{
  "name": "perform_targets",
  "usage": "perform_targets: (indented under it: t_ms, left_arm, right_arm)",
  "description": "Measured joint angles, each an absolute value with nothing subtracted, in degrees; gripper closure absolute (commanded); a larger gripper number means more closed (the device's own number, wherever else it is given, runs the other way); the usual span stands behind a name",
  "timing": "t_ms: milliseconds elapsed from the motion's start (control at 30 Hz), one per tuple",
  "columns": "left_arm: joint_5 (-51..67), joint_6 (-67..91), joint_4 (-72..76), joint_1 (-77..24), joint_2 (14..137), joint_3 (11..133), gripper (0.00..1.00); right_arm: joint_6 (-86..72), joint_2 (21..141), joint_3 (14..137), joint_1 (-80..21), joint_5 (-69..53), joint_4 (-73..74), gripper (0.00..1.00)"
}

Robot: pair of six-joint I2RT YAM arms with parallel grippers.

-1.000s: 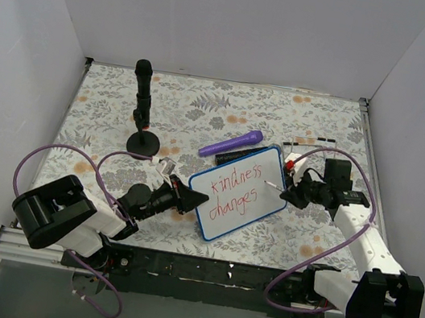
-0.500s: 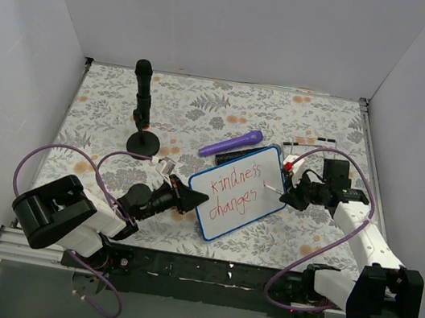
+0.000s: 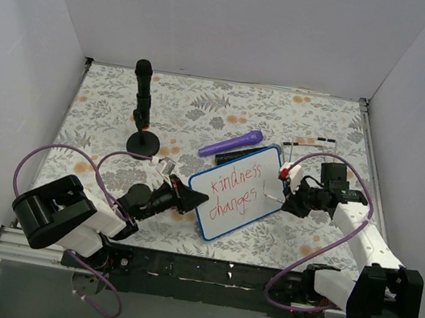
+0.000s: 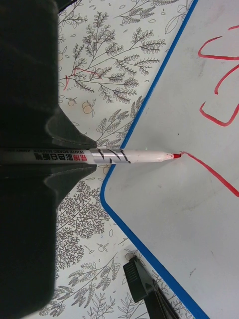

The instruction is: Write a sentence on the whiteboard

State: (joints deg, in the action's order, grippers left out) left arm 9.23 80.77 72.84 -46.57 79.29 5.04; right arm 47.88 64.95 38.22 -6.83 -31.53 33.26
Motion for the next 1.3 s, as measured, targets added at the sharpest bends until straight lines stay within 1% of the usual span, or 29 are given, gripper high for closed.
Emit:
perform_targets:
  t_ms: [400,633,1000,1300]
  left_arm:
    - [9.2,80.8,72.9,-46.6,79.3,5.0,1.0]
    - [9.4,80.8,72.9,-46.6,79.3,5.0,1.0]
    - [9.0,81.2,72.8,-46.6,79.3,5.0,1.0]
    - [9.1,80.8,72.9,-46.6,79.3,5.0,1.0]
  right_arm:
    - [43.5,62.3,41.2,-6.8,-33.2,30.5,0.99]
    - [40.7,63.5,41.2,-6.8,-31.7,27.1,0.99]
    - [41.0,65.7,41.2,-6.8,-31.4,27.0,0.99]
    - [42.3,61.8,40.6,-6.8,-31.7,28.6,0.99]
